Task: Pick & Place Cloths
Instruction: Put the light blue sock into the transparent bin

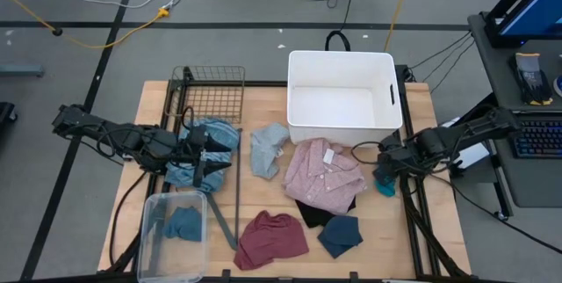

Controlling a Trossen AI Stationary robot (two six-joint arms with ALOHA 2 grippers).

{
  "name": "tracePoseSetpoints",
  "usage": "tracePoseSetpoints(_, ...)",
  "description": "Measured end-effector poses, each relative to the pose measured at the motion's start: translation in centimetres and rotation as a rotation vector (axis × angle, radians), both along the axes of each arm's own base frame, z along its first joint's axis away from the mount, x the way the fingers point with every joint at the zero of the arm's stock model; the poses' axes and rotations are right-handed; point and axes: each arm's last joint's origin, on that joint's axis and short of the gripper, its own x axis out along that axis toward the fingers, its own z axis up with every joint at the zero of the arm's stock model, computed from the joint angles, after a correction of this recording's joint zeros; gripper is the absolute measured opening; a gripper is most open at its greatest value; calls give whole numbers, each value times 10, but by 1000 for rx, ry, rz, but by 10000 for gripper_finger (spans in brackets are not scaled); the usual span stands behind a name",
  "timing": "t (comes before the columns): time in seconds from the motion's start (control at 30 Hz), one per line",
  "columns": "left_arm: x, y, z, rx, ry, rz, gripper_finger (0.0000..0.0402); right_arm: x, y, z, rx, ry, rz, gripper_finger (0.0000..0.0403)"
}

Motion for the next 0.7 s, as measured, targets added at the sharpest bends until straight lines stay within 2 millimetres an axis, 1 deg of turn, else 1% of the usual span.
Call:
tracePoseSetpoints(0.1,0,0,0,0,0,0,241,4,1,-3,-24,26,84,129)
tracePoseSetpoints(0.23,0,0,0,0,0,0,241,10,3,-7,-41,65,163,145)
tracePoseSetpoints(0.37,0,0,0,0,0,0,241,14,5,-11,-53,101,234,153)
tracePoseSetpoints(0.7,0,0,0,-5,0,2,241,22,8,-18,-38,162,292,158)
